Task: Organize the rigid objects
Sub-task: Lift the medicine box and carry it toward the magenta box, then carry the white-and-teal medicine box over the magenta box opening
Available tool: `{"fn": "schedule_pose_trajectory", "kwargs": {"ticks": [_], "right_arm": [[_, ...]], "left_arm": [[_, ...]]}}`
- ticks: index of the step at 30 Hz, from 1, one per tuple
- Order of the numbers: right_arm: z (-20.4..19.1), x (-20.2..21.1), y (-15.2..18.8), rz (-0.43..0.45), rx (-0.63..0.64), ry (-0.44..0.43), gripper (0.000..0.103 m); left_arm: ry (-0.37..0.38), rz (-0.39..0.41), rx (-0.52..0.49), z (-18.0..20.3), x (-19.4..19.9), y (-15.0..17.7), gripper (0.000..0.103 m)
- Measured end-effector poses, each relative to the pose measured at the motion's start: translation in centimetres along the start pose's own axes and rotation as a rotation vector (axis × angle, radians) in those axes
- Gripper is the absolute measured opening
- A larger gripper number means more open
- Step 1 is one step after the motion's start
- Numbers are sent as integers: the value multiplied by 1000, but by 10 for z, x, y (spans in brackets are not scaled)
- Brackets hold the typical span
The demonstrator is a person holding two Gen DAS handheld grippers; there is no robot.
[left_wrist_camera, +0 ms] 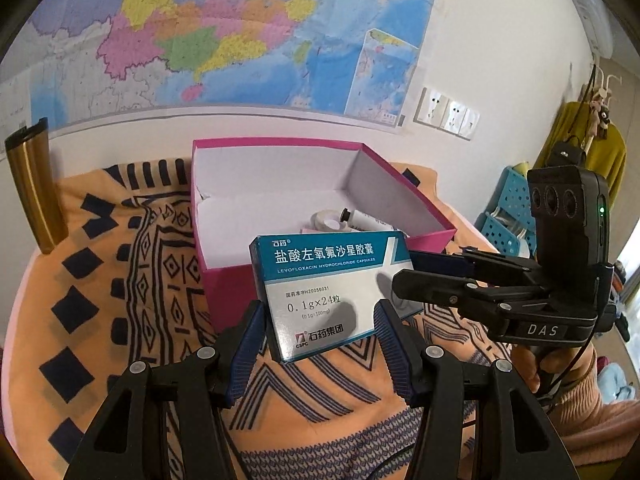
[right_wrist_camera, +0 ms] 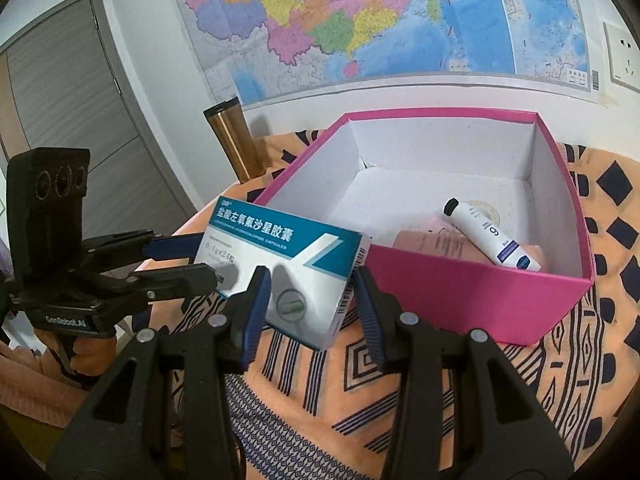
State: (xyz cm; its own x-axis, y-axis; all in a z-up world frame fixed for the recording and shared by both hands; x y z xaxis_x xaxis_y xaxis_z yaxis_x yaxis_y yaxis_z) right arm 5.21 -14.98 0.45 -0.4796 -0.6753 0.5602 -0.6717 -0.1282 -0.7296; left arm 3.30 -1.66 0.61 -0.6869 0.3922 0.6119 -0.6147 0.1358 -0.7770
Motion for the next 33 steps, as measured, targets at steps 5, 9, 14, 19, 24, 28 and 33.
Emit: {"fn": "schedule_pose_trajectory", "kwargs": {"ticks": [5,9,14,19,24,28,33], "right_arm": [[1,2,-2,7,1,2,46],[1,3,-2,10,-1,4,46],[3,4,-4,16,-3,7,46],[5,5,-7,22,-4,8,46],[6,6,-9,26,-5,10,46],[6,6,-9,27,-5,11,46],[7,6,-12,29,-2,12,46]], "left_arm": [[0,3,-4,1,-1,-2,56],[-2,5,-9,3,-1,-3,56],[-6,8,-14,4,-2,-5,56],[-8,8,-19,4,-4,-8,56],[-12,11,-21,4,-5,-10,56],[-12,11,-21,4,-6,-10,56],[-13,13,-22,3,-8,-12,56]]}}
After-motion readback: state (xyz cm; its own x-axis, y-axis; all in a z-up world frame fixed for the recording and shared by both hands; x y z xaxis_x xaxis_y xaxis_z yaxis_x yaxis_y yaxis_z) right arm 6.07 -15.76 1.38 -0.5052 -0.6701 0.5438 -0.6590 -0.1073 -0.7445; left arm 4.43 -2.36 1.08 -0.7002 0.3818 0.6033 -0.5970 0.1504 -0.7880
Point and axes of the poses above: each gripper's, at about its wrist camera, not at the fingertips, and x roughly against the way its jaws point, z to its right, y to its underside, the point moved 5 cm from there along -x, roughly the way its jaws point, and after that the axes turned 5 degrees about -x, right-handed, at the moved point
